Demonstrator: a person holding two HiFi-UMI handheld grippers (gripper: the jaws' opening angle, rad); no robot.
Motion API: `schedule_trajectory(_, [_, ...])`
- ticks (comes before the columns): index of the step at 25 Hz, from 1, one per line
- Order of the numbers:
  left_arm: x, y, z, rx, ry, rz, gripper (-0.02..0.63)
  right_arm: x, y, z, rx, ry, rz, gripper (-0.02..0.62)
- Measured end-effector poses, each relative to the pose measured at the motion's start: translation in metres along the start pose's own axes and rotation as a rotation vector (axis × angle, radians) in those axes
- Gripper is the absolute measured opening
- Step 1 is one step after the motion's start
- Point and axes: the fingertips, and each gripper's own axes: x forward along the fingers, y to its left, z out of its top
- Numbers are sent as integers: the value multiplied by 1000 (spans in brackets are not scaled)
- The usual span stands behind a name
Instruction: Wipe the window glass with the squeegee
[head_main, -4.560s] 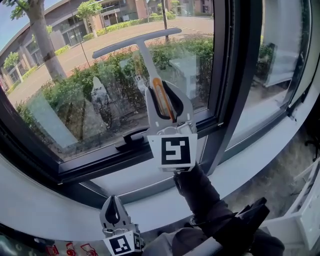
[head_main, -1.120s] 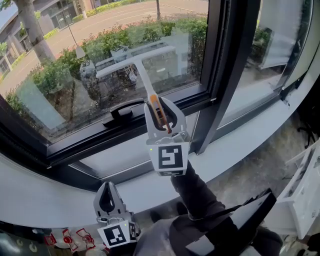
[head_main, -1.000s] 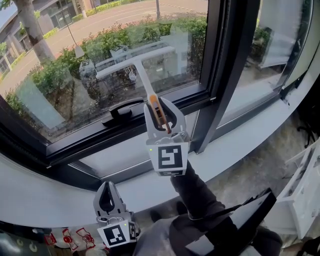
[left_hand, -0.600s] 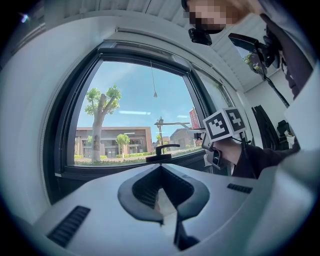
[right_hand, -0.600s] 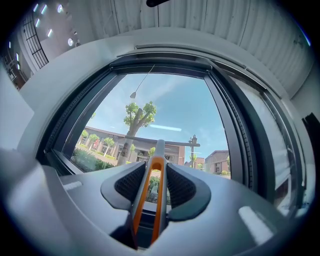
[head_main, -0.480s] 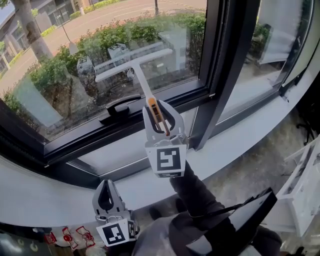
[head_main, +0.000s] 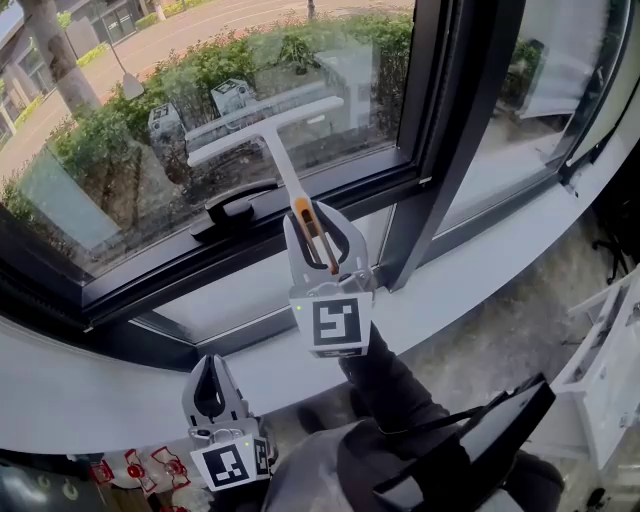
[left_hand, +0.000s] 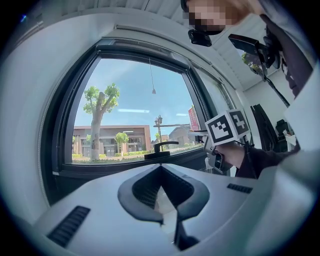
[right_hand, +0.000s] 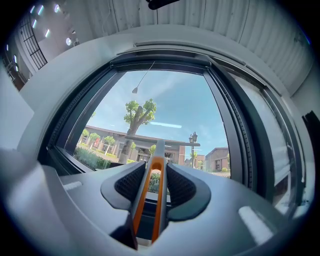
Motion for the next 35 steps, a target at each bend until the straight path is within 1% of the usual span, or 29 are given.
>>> schedule_trajectory(26, [2,-12,-28,1,74,-37,0,-14,7,-43,34,68,13,130])
schedule_trajectory(35, [3,-15,-39,0,103,-49,0,-18,9,-62,39,109,16,130])
